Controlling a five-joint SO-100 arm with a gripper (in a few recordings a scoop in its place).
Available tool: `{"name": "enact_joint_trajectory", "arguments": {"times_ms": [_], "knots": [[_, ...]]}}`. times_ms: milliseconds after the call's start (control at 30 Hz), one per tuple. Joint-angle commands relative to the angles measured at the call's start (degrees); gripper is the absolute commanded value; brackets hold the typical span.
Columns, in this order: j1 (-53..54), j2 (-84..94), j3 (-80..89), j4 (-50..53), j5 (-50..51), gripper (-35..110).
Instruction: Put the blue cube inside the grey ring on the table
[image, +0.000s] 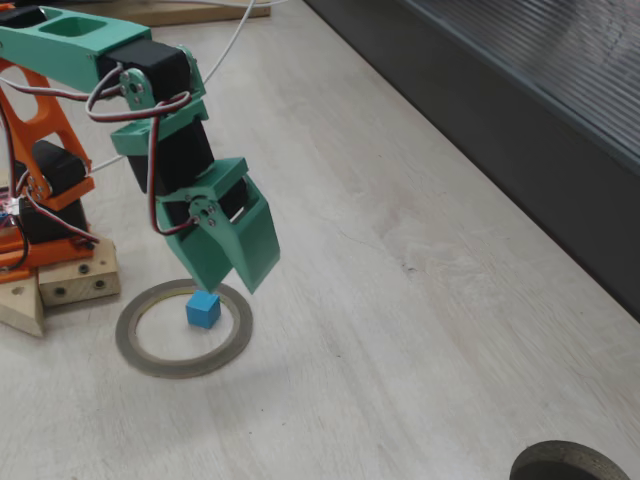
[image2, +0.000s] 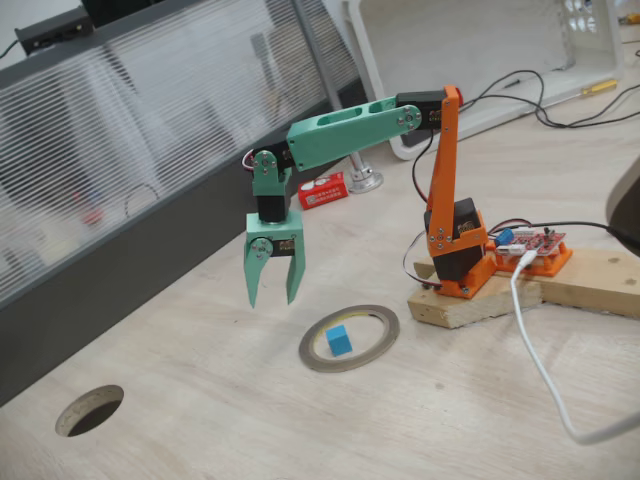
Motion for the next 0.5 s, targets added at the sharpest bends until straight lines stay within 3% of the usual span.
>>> {"name": "enact_joint_trajectory", "arguments": {"times_ms": [0, 300, 467], "knots": [[0.35, 2.29, -1.58, 8.26, 0.79, 36], [0.35, 2.37, -2.37, 22.06, 0.97, 35], [0.35, 2.46, -2.37, 26.1, 0.97, 17]]}}
